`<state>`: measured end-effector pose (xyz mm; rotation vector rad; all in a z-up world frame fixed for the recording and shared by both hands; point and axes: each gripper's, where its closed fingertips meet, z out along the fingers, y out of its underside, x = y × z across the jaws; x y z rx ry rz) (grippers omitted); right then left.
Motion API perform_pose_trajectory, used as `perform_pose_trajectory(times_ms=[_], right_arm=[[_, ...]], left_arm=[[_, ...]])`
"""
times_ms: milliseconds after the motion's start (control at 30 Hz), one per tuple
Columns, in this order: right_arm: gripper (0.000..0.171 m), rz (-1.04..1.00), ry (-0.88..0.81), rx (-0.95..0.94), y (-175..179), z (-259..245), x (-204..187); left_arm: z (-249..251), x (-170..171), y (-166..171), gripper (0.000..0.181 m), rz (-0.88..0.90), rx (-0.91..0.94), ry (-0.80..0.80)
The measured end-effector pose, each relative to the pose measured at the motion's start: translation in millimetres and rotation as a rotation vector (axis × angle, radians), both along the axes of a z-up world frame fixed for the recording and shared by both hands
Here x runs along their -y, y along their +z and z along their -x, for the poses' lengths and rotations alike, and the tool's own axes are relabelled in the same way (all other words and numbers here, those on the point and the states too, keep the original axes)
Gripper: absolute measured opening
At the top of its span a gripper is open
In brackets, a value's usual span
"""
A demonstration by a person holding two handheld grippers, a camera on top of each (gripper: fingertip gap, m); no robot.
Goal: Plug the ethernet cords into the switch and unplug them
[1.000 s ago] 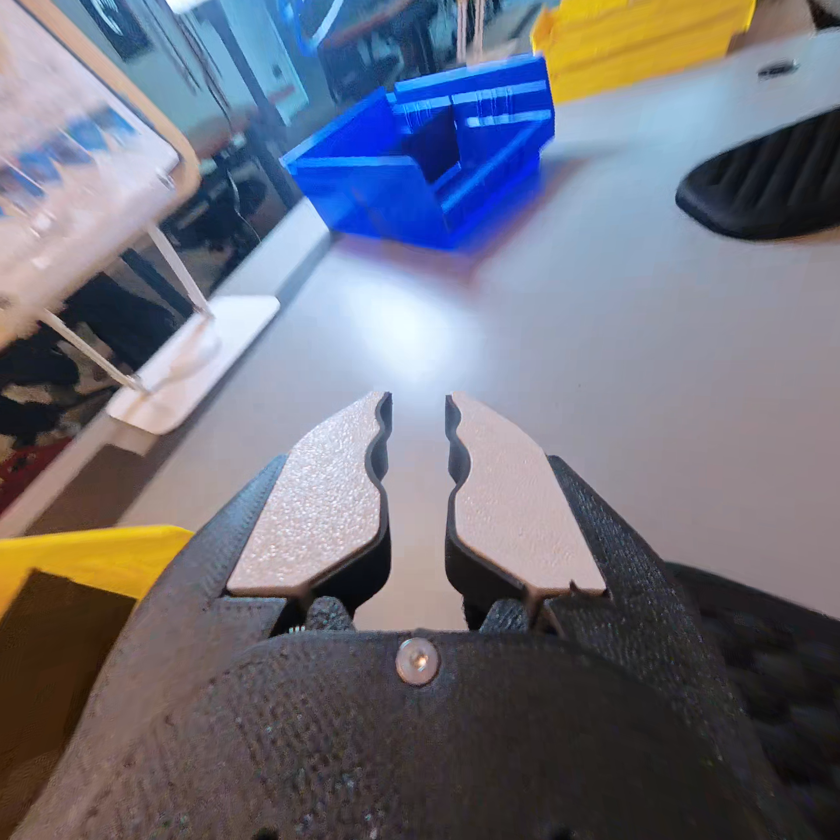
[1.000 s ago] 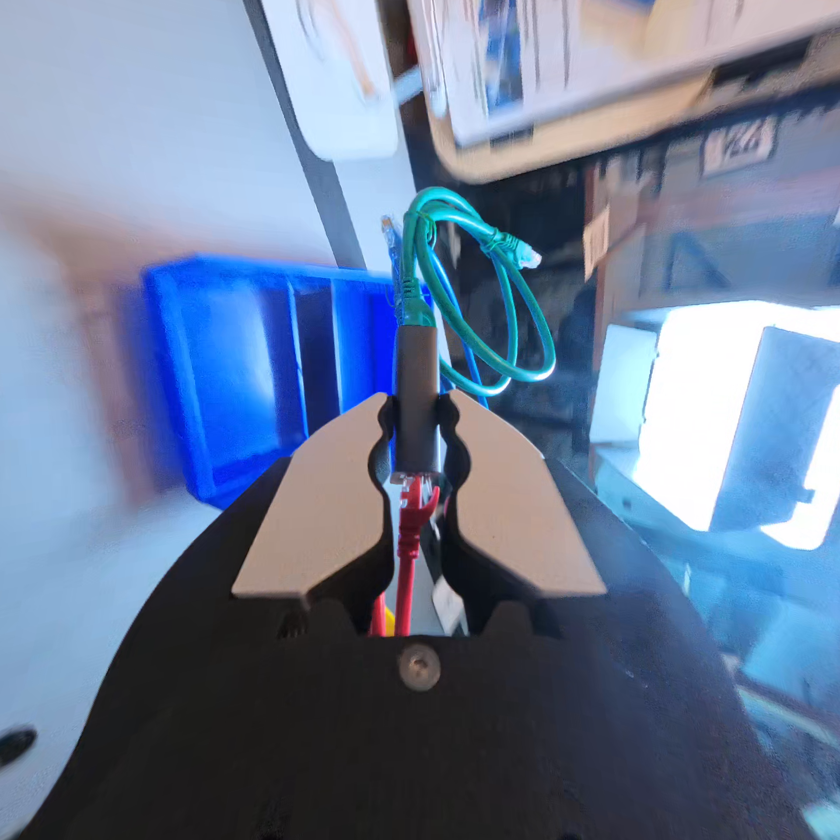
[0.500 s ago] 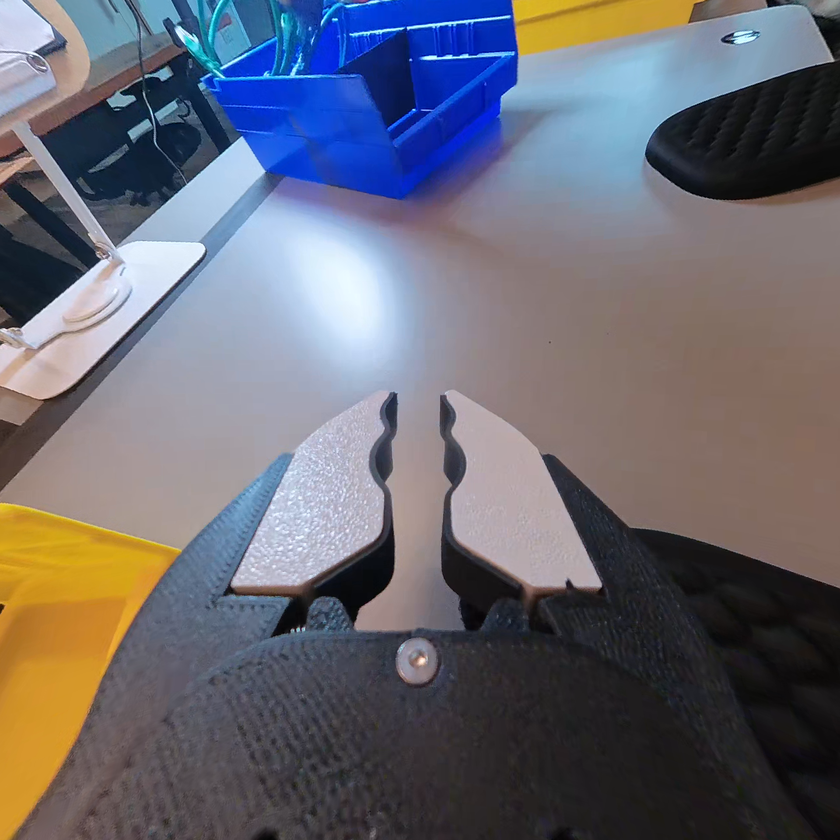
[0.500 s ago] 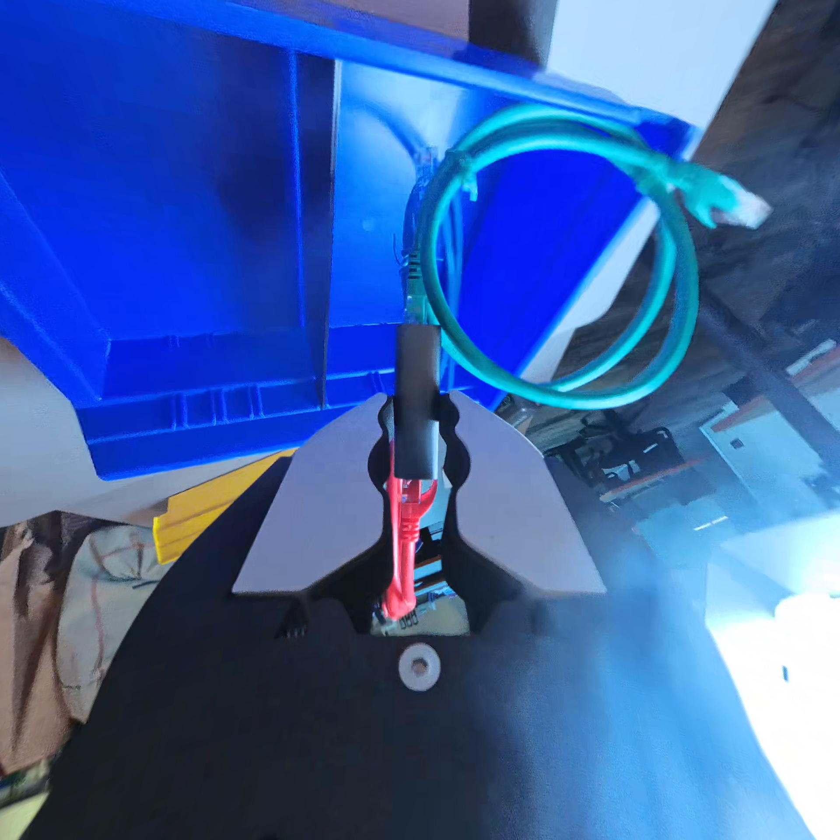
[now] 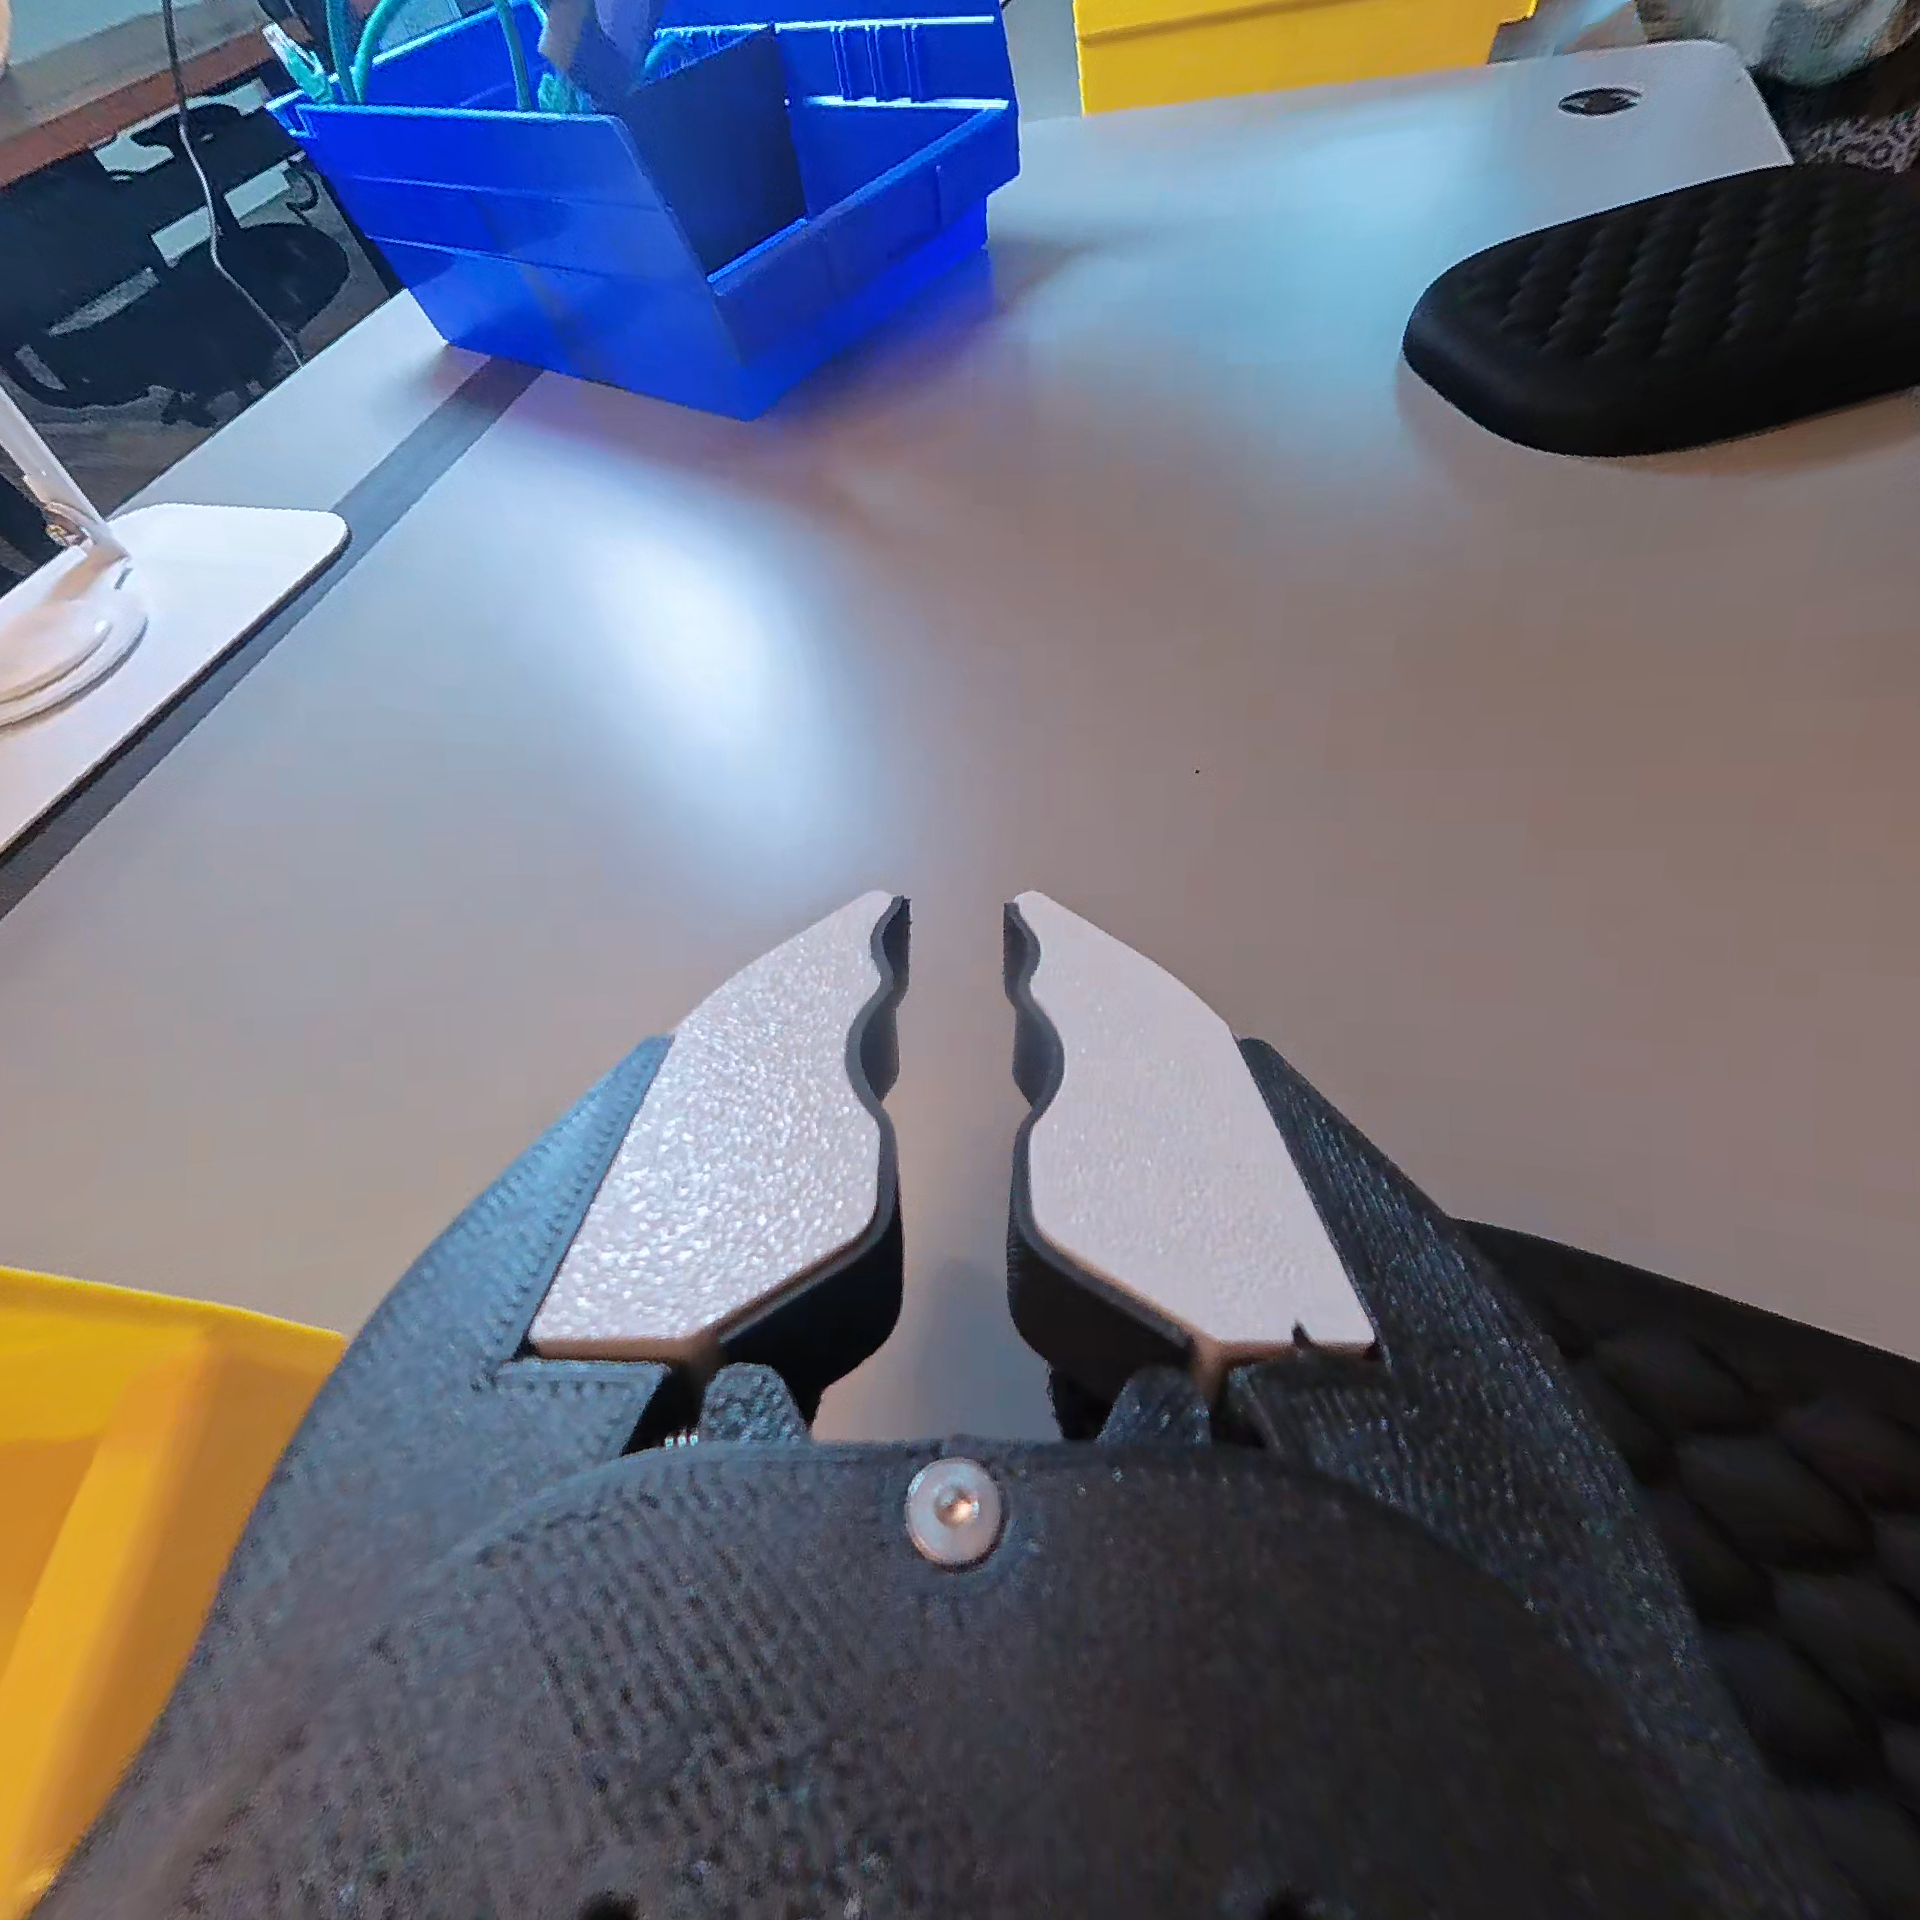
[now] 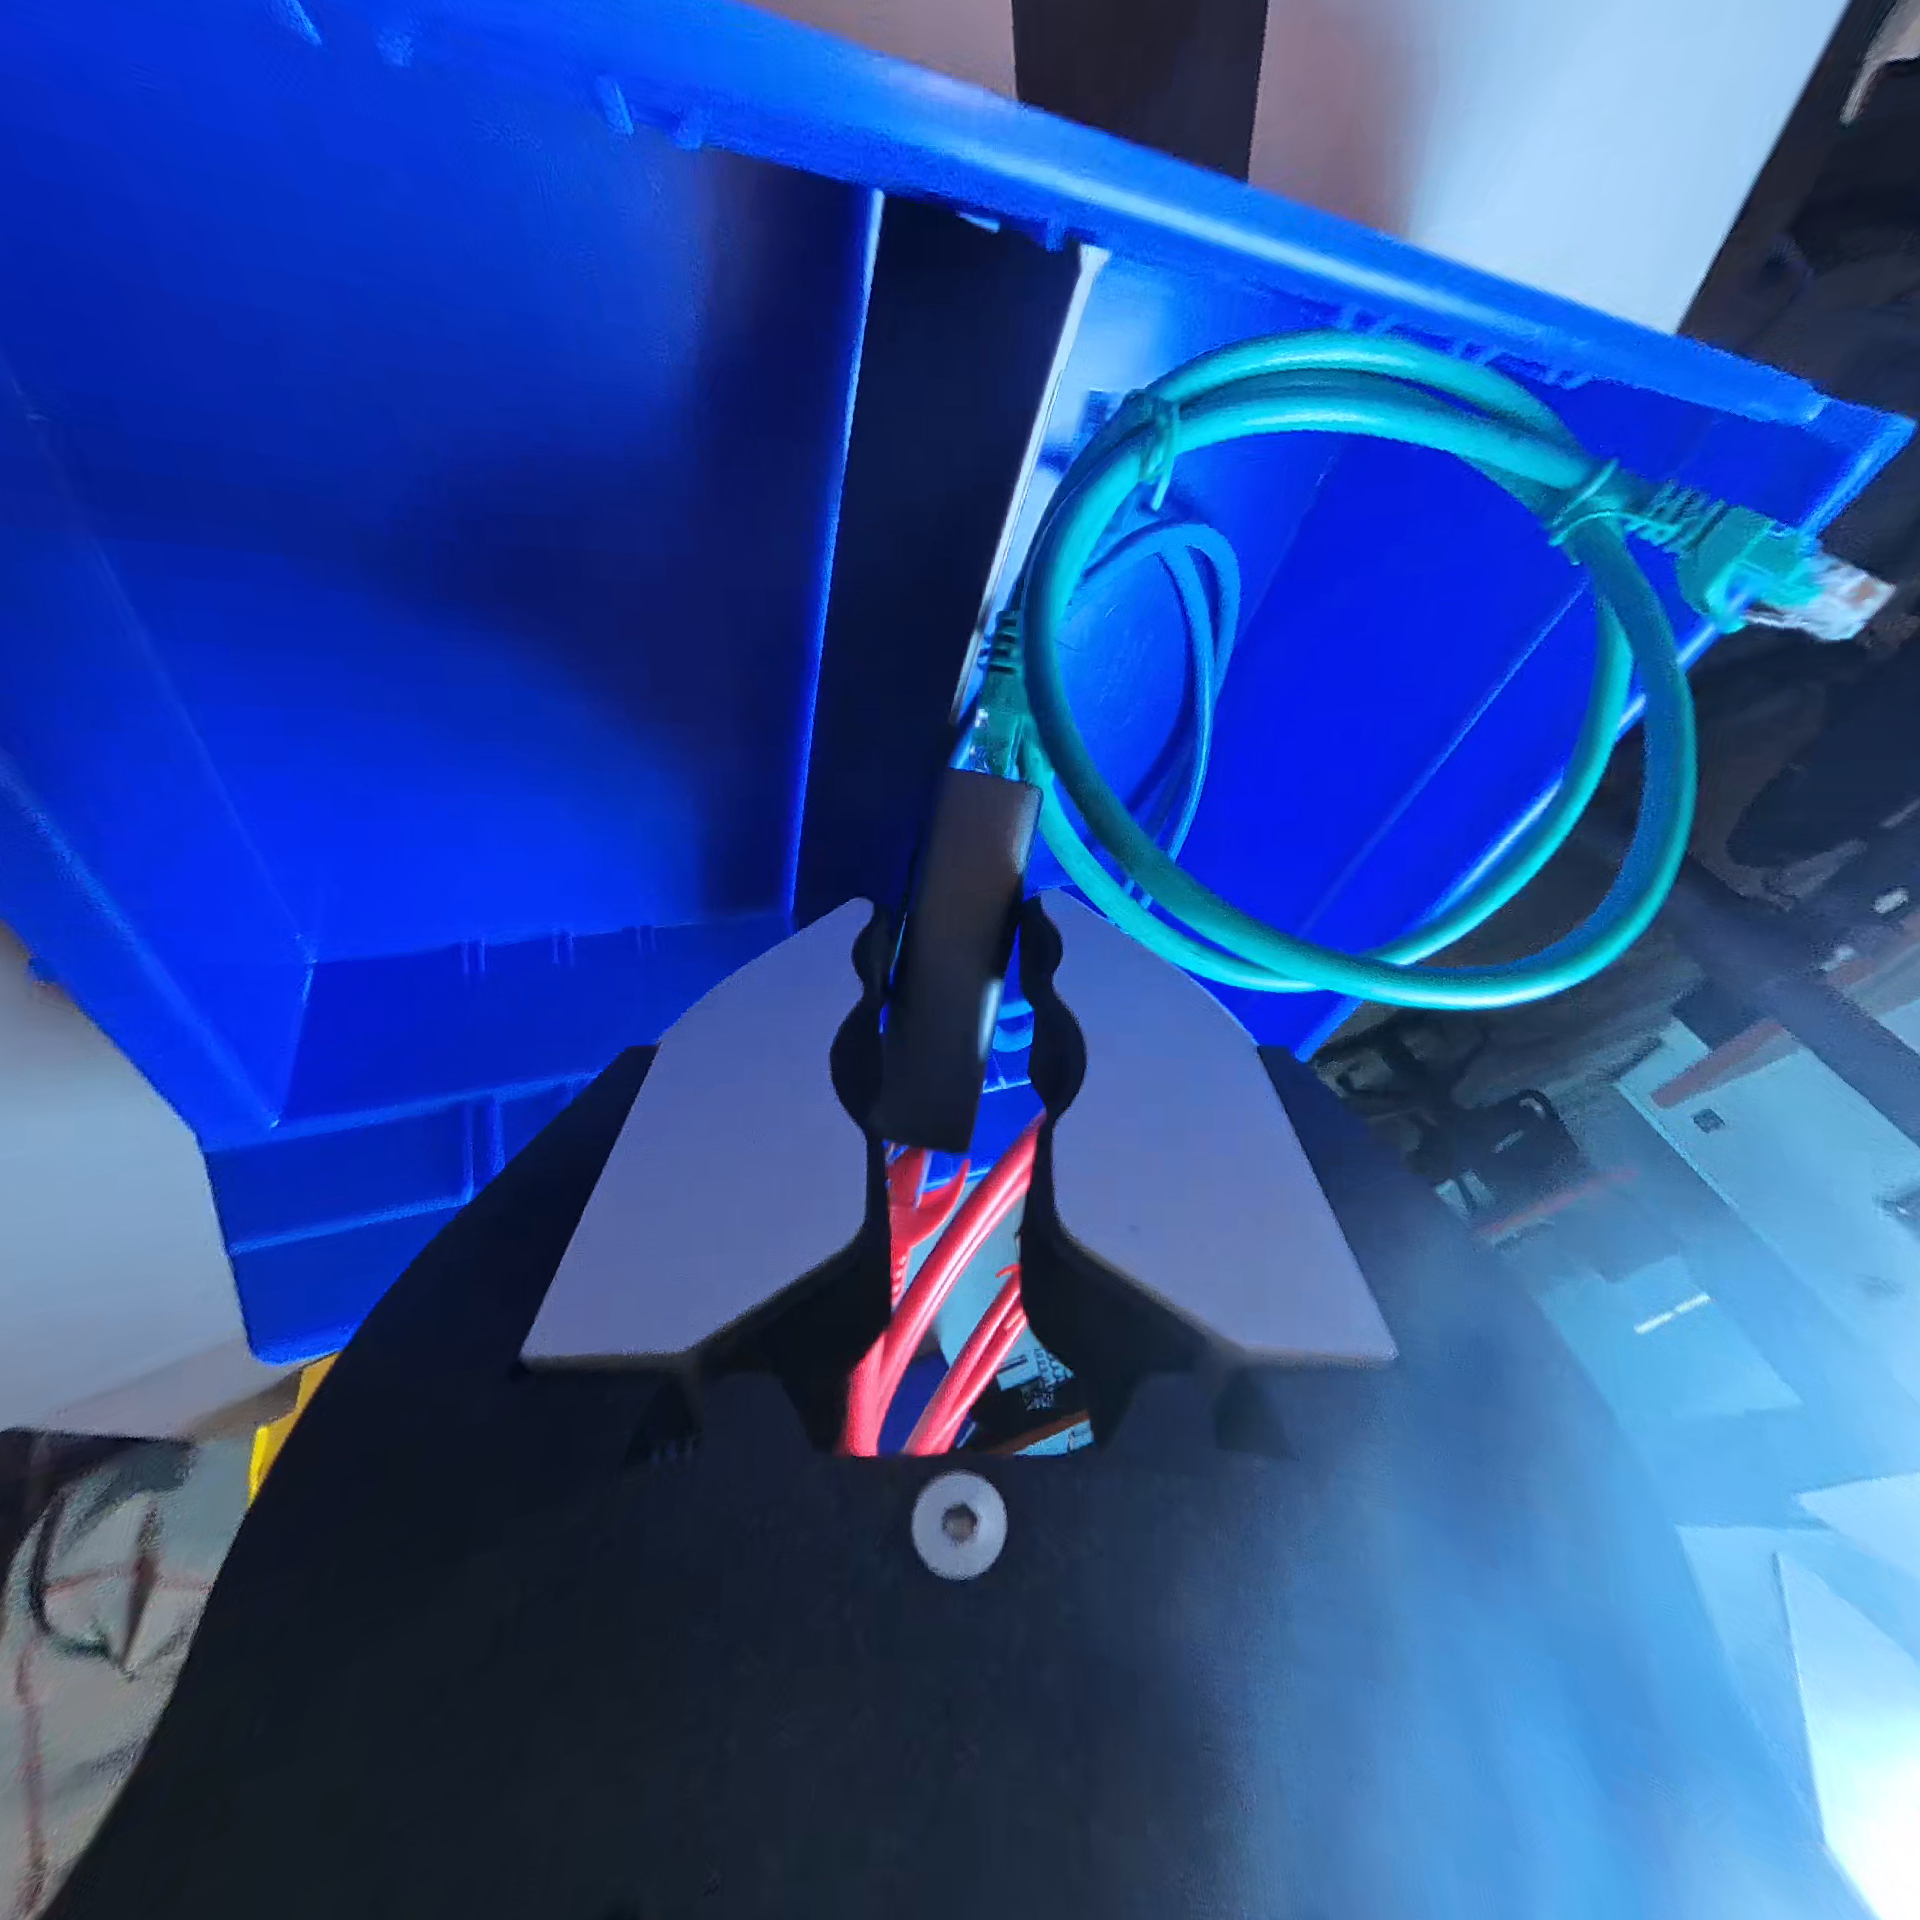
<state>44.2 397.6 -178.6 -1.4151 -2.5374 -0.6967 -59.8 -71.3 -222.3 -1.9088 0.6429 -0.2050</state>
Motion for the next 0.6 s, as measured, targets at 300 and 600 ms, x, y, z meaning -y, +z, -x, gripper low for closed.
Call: perform_pose_trajectory(times_ms=[300, 600], right_arm=[[0.044, -0.037, 0.032, -0.453, 60, -5, 43], [0.046, 0.108, 0.027, -0.525, 6, -66, 141]], left_arm=[[13, -3, 15, 0.020, -0.060, -0.019, 0.077], [102, 11, 37, 0.048, 0.001, -0.257, 0.362]])
